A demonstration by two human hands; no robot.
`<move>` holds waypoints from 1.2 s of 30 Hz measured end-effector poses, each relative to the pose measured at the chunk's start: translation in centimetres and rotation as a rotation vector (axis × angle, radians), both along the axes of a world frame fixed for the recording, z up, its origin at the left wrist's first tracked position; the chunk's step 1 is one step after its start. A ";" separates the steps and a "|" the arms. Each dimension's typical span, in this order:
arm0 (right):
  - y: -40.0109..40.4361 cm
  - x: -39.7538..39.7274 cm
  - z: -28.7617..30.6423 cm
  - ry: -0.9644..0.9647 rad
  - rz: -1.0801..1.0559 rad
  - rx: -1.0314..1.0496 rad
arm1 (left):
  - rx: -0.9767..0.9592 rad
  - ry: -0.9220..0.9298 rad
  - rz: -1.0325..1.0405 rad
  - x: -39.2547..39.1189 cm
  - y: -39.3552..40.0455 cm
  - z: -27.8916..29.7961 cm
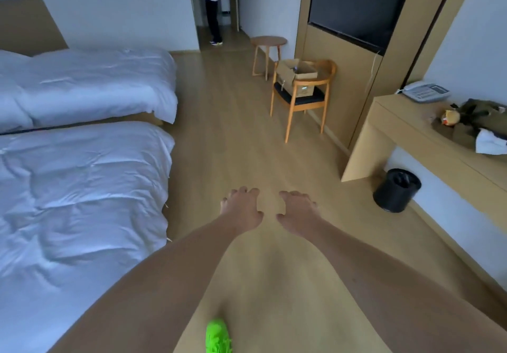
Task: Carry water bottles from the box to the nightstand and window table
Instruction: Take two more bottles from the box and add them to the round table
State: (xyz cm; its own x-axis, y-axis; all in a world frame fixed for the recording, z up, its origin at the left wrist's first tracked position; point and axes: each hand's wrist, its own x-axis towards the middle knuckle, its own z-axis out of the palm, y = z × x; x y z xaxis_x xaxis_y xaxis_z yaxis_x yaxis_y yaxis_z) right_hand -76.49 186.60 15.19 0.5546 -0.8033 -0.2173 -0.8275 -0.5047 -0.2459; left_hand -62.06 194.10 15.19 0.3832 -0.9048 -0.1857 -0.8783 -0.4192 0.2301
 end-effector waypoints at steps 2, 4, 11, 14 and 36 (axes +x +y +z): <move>-3.6 3.4 -0.5 -0.008 0.005 -0.004 | -0.014 -0.006 0.014 3.7 -3.4 -0.6; -7.3 7.0 -0.8 -0.017 -0.004 -0.005 | -0.032 0.004 0.030 7.6 -7.2 -1.2; -19.7 18.8 0.2 -0.027 -0.121 0.051 | 0.012 0.056 0.024 20.7 -20.5 -1.0; -24.9 23.1 1.1 -0.063 -0.154 0.068 | -0.026 0.078 0.031 25.6 -26.6 0.2; -74.6 50.9 1.5 -0.111 -0.093 0.099 | -0.130 0.064 0.045 51.2 -75.0 3.3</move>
